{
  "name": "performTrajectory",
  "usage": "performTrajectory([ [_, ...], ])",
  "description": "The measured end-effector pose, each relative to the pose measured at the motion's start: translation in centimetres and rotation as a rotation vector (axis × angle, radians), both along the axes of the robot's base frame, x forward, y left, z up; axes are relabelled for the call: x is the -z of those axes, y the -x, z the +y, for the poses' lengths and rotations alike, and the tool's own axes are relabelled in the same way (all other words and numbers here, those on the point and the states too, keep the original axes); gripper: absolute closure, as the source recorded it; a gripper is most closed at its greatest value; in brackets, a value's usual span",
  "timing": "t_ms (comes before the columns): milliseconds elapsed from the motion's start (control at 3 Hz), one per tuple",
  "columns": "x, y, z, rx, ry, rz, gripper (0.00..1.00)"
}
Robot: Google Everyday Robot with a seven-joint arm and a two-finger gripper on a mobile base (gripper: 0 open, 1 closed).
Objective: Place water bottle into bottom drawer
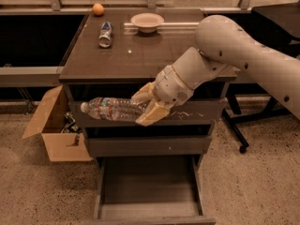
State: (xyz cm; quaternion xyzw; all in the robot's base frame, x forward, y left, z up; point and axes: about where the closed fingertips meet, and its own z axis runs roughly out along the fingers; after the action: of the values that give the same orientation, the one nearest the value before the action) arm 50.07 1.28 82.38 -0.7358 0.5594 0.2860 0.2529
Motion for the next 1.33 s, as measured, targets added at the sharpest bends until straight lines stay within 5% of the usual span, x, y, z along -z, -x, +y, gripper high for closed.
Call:
performTrajectory([
  [333,2.3,1.0,-1.0,-0.049,0.021,0.013,1.0],
  [667,6.8,2.4,-4.2,-0.059,0.075,0.031,1.0],
  [1333,16.7,4.6,-11.8,0.04,0.107,0.074,1.0],
])
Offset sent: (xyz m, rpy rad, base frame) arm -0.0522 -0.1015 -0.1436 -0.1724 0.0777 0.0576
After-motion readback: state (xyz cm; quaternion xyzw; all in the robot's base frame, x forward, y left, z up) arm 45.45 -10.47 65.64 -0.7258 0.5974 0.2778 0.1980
